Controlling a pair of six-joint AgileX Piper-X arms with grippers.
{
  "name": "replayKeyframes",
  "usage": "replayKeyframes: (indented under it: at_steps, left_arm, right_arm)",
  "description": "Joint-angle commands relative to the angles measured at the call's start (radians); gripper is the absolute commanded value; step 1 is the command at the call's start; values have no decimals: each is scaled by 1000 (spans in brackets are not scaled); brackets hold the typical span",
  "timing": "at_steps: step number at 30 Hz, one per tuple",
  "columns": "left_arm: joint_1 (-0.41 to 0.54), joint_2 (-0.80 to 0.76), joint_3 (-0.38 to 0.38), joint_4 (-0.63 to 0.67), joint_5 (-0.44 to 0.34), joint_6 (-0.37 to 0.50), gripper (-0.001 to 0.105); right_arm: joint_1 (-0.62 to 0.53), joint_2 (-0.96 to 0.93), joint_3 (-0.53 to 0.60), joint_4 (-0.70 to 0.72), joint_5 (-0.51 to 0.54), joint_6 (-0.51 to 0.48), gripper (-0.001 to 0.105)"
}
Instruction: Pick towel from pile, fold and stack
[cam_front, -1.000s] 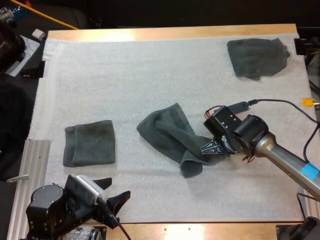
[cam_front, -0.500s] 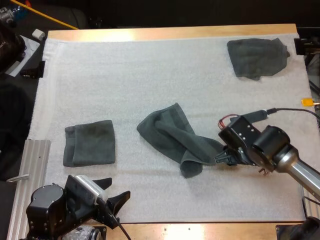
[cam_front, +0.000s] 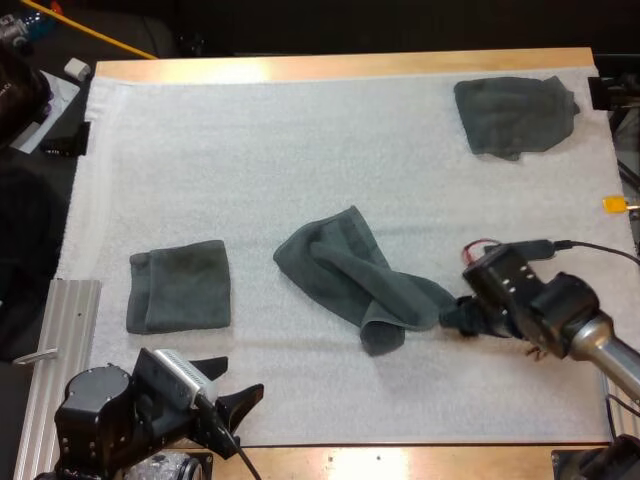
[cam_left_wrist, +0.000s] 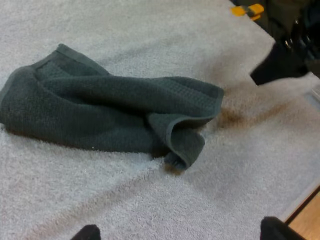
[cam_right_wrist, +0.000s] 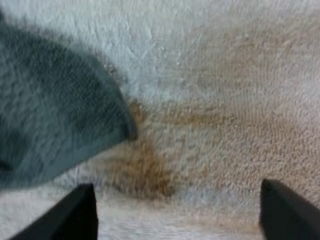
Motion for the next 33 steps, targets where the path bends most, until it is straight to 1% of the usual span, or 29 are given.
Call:
replayKeyframes:
  at_steps: [1,8,14,18,21,29,31,33]
  left_arm:
    - [3,-4,-6,7,7,-1,62]
    - [1,-2,-7,10,8,-3,62]
    - [2,-1,-7,20,8,-7,62]
    - [3,2,-9,31,8,-9,62]
    - [-4,4,-4,31,7,-3,61]
    - [-5,2,-5,44,8,-7,62]
    - [-3,4,-4,43,8,-7,62]
    - [-5,7,-4,47,8,-7,62]
  right_arm:
    - [-96,-7,31,-94,-104,2,64]
    - [-226,-1,107,-241,-273,-3,63]
    - [-263,36,170,-374,-392,35,60]
    - [-259,86,188,-430,-420,60,58]
    - [-255,78,193,-451,-409,67,59]
    - [-251,166,204,-516,-443,97,59]
    - [-249,183,201,-522,-455,98,57]
    - [-253,197,200,-532,-470,102,51]
